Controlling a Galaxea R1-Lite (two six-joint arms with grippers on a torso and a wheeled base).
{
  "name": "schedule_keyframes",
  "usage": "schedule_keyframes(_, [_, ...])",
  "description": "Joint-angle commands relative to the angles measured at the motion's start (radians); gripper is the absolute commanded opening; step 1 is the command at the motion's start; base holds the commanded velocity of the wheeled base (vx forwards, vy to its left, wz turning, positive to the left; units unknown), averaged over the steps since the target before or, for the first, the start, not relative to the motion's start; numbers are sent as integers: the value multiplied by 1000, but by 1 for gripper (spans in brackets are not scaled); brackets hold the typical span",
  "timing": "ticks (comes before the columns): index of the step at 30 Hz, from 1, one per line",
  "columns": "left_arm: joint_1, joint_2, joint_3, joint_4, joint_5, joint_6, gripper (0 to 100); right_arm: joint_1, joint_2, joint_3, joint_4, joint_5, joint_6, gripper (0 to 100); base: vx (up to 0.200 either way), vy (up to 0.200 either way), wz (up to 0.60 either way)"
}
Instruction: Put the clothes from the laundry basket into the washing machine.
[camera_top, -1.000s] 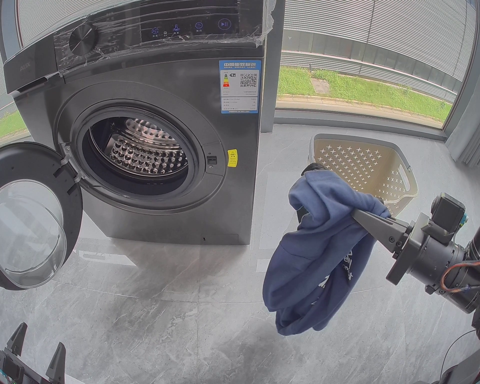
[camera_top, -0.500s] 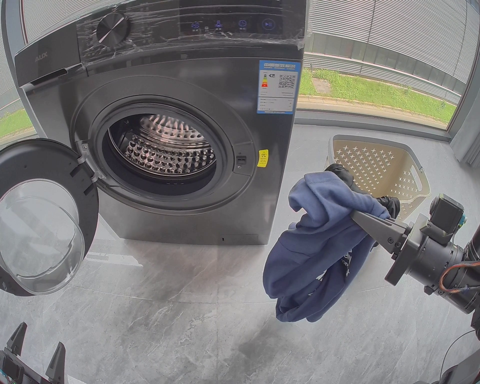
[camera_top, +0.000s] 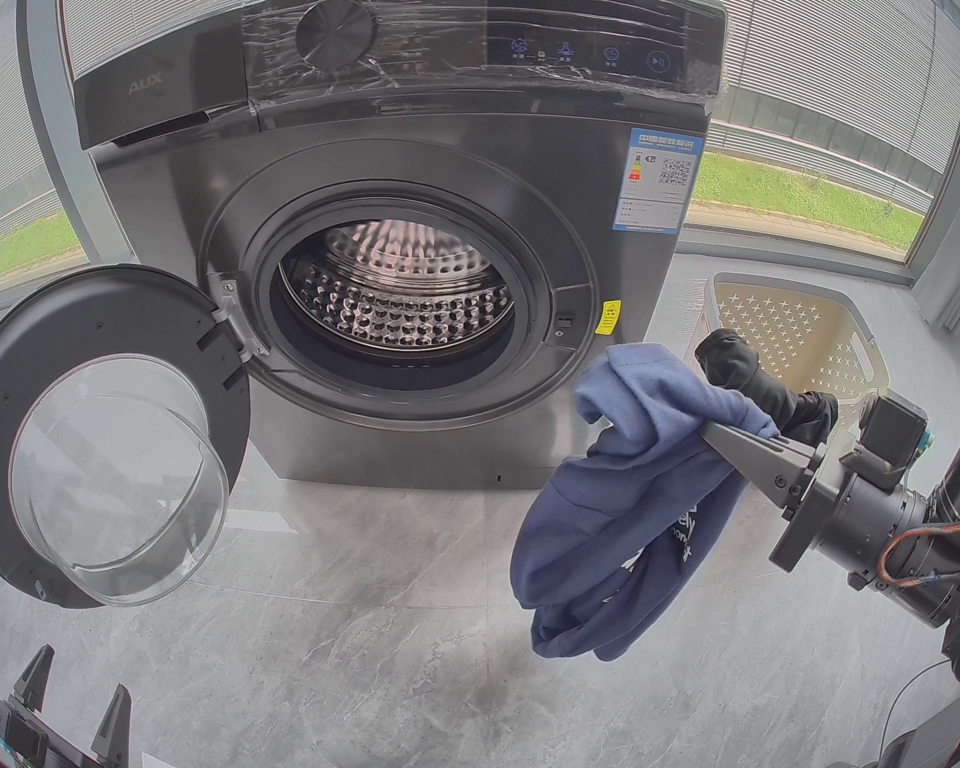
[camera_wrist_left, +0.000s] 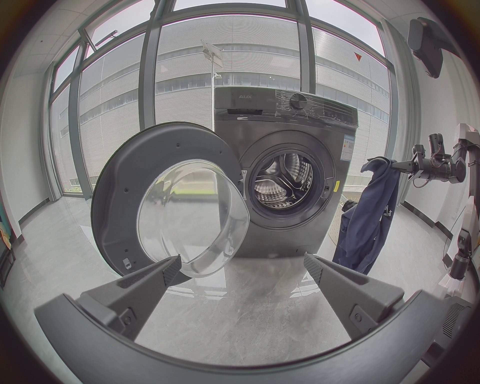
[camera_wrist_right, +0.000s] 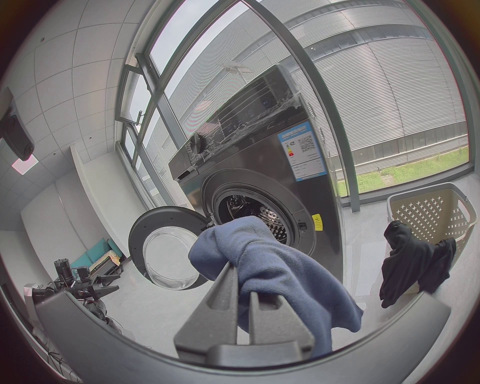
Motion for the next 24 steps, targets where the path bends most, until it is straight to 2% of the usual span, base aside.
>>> schedule_keyframes(1, [0, -13, 16, 0, 0, 0, 100, 0, 1, 0, 0, -1, 0, 0, 0, 0, 0])
schedule_keyframes(7, [0, -13, 16, 0, 0, 0, 100, 0, 2, 1, 0, -1, 0, 0, -200, 0, 0])
schedule_keyframes(19, [0, -13, 16, 0, 0, 0, 100, 0, 5, 1, 0, -1, 0, 0, 0, 0, 0])
schedule_keyframes(24, [0, -13, 16, 0, 0, 0, 100, 0, 5, 1, -2, -1, 0, 0, 0, 200, 0])
